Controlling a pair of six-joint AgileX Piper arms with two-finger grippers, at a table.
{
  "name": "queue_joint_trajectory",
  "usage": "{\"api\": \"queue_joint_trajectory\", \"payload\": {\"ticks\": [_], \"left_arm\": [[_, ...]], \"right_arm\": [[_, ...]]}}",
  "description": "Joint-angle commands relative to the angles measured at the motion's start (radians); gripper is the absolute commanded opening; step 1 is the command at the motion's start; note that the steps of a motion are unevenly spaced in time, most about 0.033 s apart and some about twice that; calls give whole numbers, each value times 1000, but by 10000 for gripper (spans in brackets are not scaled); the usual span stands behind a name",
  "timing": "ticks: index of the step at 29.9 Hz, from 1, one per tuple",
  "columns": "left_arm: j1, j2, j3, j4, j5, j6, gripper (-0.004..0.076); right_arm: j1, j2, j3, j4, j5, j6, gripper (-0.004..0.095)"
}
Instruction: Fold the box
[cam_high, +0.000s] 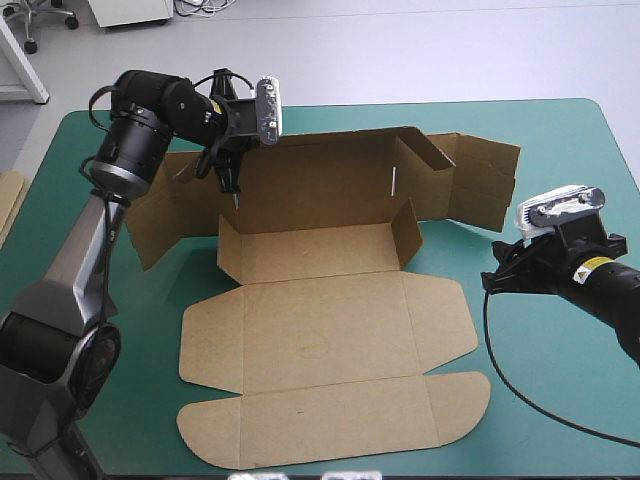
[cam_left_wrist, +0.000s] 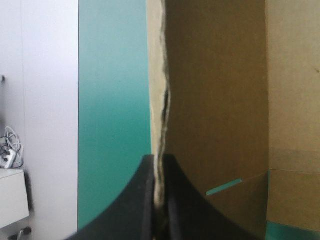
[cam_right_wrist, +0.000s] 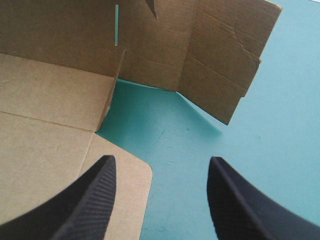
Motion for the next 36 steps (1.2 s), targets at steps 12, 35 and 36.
{"api": "queue_joint_trajectory", "payload": {"ticks": [12,35,36], "left_arm": [[-341,-182,316,510,-288,-490,-10],[-425,-388,806,887,-695,-959,-10],[-425,-388,806,887,-695,-982,-10]], "right_arm": [[2,-8,-34,-4,-112,1,508],[-175,334,-512,-69,93,116,394],[-175,369,-551,-60,104,110,356]]}}
